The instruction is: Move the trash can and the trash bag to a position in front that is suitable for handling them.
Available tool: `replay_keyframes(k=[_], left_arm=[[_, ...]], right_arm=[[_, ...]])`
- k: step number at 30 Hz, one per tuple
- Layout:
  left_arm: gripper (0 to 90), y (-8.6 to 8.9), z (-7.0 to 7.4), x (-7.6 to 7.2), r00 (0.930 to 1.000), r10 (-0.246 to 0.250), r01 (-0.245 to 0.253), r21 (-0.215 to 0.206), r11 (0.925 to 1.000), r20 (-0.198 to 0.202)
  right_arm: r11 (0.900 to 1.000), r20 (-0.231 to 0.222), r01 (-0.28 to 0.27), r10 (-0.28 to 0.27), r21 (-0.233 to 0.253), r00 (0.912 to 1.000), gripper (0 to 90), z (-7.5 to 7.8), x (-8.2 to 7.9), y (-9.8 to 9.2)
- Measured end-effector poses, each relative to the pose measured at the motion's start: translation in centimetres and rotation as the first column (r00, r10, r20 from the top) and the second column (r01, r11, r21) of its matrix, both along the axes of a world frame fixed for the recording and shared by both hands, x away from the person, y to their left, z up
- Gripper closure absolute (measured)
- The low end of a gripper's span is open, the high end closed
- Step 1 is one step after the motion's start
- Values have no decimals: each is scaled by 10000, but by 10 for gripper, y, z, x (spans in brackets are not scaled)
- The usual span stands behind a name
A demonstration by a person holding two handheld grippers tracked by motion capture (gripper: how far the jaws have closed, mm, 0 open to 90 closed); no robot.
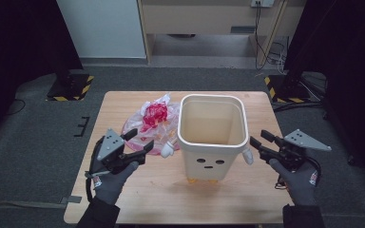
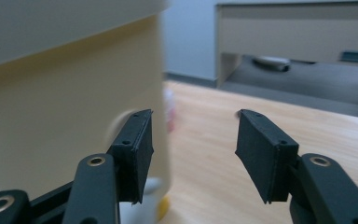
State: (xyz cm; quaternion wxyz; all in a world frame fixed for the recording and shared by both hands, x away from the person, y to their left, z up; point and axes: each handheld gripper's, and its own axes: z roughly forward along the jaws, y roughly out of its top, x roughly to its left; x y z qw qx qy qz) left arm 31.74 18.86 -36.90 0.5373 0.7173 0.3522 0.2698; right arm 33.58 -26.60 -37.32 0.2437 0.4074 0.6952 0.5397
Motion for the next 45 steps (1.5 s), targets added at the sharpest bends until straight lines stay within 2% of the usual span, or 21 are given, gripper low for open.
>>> replay_keyframes(k=[1,3,6,7,9,13,19,24,27,33,35,38,40,45], left_arm=[[299,-5,-1,-1,9999,-107,107,11,9999,1],[299,-13,-3,-4,9993,-359,360,83,9993,-75],[299,-26,-8,-7,9978,-652,656,401,9970,-110],[299,-29,-10,-7,9971,-741,747,474,9961,-149],[299,-35,-15,-6,9964,-817,829,616,9946,-232],[300,-45,-26,-3,9957,-865,897,1158,9892,-324],[350,-55,-35,-1,9970,-762,772,1636,9835,-124],[449,-54,-36,0,9980,-623,637,1595,9851,-138],[513,-51,-36,1,9964,-761,803,1363,9874,-362],[523,-44,-31,-1,9955,-852,888,912,9919,-424],[524,-42,-29,-1,9956,-785,834,1022,9913,-512],[525,-37,-30,-1,9961,-670,719,883,9935,-578],[525,-33,-29,-2,9966,-569,620,889,9941,-589],[525,-21,-25,-4,9982,-273,324,968,9948,-542]], right_arm=[[9997,-27,-165,165,-164,9999,456,-1,-1,4],[9986,-251,-498,493,-192,9985,463,-3,-3,10],[9959,-455,-892,883,-177,9951,484,-5,-5,16],[9948,-411,-955,940,-353,9947,489,-6,-6,17],[9936,-509,-955,924,-612,9944,500,-7,-6,19],[9914,-877,-1008,934,-840,9918,527,-15,-4,19],[9914,-1174,-1084,993,-735,9881,560,-22,-3,18],[9897,-1233,-1158,1050,-841,9868,580,-23,-3,19],[9881,-1331,-1233,1105,-920,9849,603,-25,-2,21],[9893,-1390,-1239,1123,-771,9839,612,-26,-3,22],[9886,-1430,-1389,1295,-578,9812,613,-26,-4,23],[9873,-1386,-1557,1498,-328,9790,613,-26,-5,26],[9855,-1349,-1662,1605,-326,9778,613,-25,-6,30],[9778,-1489,-2080,2022,-239,9680,611,-30,-7,42]])
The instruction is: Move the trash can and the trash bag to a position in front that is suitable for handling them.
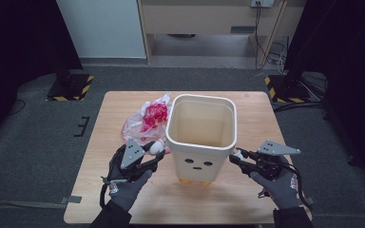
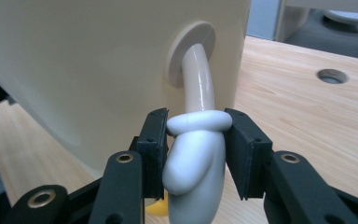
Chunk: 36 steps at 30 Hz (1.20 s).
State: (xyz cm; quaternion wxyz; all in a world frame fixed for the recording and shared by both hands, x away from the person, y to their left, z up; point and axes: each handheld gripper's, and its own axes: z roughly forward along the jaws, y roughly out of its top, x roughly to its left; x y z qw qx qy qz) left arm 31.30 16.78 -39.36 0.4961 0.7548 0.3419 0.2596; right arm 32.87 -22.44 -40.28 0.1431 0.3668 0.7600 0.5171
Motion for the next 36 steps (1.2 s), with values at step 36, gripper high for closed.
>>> replay_keyframes(k=[36], left_arm=[[509,45,0,-13,9990,450,-454,-726,9963,-76]], right_arm=[[9960,221,-894,893,12,9958,579,2,-11,36]])
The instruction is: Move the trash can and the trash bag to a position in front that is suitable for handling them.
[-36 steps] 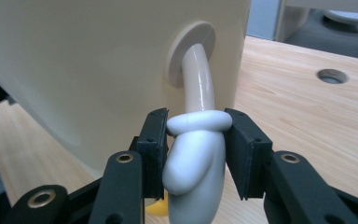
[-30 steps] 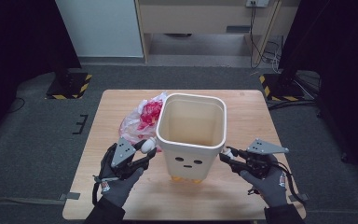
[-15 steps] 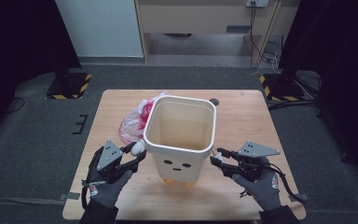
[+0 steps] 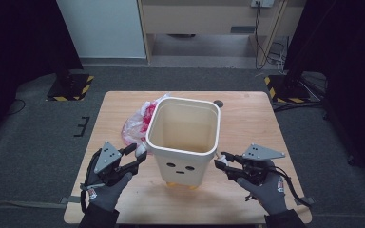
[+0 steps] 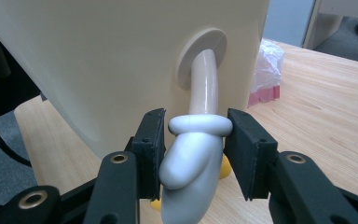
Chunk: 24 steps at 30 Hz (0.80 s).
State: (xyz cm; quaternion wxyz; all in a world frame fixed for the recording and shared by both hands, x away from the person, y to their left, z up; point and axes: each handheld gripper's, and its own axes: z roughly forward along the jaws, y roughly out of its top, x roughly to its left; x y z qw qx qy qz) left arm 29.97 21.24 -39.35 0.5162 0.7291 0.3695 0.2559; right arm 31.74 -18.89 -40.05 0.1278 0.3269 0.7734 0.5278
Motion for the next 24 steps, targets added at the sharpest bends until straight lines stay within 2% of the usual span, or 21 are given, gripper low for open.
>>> replay_keyframes(k=[5,11,14,18,19,22,24], left_arm=[[535,-1,1,0,10000,-50,50,125,9999,15],[536,3,-1,2,10000,50,-50,-23,10000,-48],[537,1,-2,2,9999,-101,101,-41,9999,-75],[543,-3,-4,-2,9998,-166,165,-28,9999,-112],[544,-6,-4,-3,9998,-176,176,13,9998,-136],[541,-16,-6,-10,10000,-84,85,549,9985,-9],[536,-21,-5,-13,9997,-214,219,580,9981,-92]], right_arm=[[10000,-69,-13,13,-14,10000,584,0,-1,0],[9997,-223,-218,216,-81,9995,582,4,-4,4],[9996,-130,-123,120,-237,9998,585,4,-3,3],[9998,-84,-30,28,-178,10000,592,2,-1,1],[9998,-59,52,-53,-207,10000,595,2,-1,1],[9992,102,300,-297,-251,9995,607,2,0,-2],[9983,260,494,-486,-307,9985,612,1,1,-3]])
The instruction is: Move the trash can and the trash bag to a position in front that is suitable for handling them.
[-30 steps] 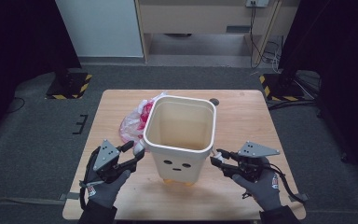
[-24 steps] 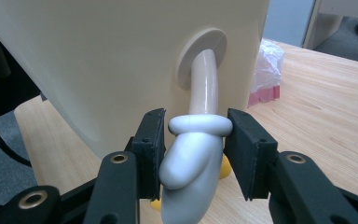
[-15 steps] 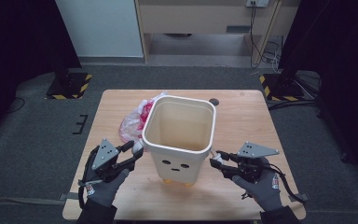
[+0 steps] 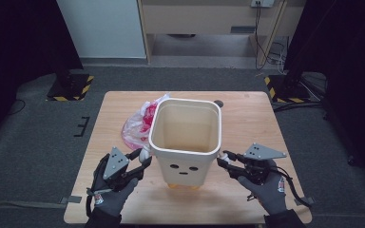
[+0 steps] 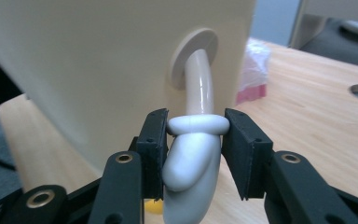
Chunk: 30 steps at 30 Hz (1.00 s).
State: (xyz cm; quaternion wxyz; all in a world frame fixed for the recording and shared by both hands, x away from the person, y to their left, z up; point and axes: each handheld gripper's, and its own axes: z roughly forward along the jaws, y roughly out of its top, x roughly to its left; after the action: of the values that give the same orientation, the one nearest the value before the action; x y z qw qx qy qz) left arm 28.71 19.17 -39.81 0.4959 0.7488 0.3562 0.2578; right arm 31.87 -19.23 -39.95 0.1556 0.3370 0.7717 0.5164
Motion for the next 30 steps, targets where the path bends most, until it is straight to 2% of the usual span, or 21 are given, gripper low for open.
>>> replay_keyframes(k=[6,11,20,30], left_arm=[[524,-12,2,-13,9996,-251,251,4,9997,129],[521,-14,1,-20,9997,-221,220,21,9998,130],[520,-12,-3,-22,9998,-168,168,-75,9998,63],[520,-11,-3,-22,9999,-160,160,-38,9999,54]], right_arm=[[9976,241,686,-684,-66,9974,612,-3,3,-6],[9961,323,885,-885,-5,9956,610,-5,3,-6],[9961,549,876,-877,52,9946,609,-6,3,-3],[9967,469,806,-806,25,9956,607,-9,4,-2]])
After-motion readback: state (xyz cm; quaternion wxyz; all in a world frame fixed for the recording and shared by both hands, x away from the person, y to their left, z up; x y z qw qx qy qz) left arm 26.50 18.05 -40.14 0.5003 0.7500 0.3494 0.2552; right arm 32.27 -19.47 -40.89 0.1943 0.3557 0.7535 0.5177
